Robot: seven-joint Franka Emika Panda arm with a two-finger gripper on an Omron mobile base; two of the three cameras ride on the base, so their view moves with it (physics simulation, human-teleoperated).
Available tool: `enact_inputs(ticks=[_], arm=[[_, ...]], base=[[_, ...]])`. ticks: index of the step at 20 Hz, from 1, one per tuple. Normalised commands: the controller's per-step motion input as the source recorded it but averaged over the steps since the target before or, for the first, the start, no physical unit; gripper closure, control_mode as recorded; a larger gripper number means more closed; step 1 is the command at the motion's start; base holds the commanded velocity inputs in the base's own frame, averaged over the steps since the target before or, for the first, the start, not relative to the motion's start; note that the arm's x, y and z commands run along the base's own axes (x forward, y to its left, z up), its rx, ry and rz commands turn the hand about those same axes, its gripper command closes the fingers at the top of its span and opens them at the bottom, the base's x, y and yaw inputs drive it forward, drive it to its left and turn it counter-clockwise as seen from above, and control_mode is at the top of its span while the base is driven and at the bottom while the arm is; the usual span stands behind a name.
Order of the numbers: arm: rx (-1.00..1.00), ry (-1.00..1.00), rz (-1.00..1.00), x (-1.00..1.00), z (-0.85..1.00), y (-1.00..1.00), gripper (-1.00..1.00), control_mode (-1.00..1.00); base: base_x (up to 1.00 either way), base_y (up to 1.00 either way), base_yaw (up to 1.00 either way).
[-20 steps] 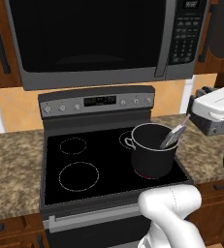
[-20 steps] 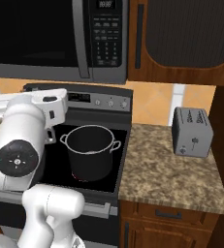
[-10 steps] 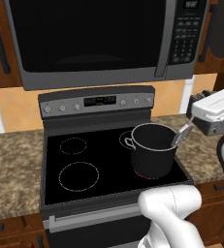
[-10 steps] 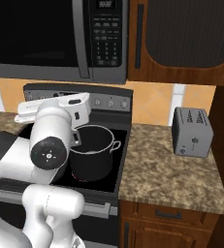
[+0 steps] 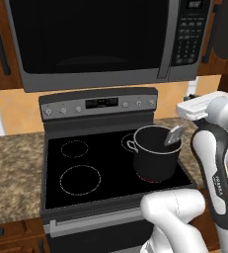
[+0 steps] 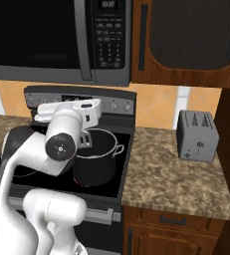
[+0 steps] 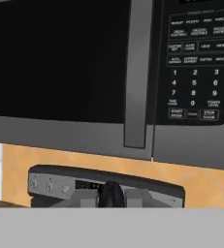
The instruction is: Put the squash and onion in the pot. Retrieve the spatula and lightly stir the vegetables in the pot.
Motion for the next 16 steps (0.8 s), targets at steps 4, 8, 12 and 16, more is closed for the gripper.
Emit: enact_inputs(ticks=[4,8,12,16], arm=[[0.00,0.01,-0.07,0.44,-0.33,0.04,1.00,-1.00],[0.00,0.08,-0.07,0.57,-0.32,0.07,1.00,-1.00],[0.00,0.09,-0.09,0.56,-0.30,0.01,1.00,-1.00],[0.00,0.10,-0.07,0.39,-0.50,0.00,1.00,-1.00]], base=[[0.00,0.00,0.00],[0.00,0.00,0.00],[0.00,0.00,0.00],[0.00,0.00,0.00]])
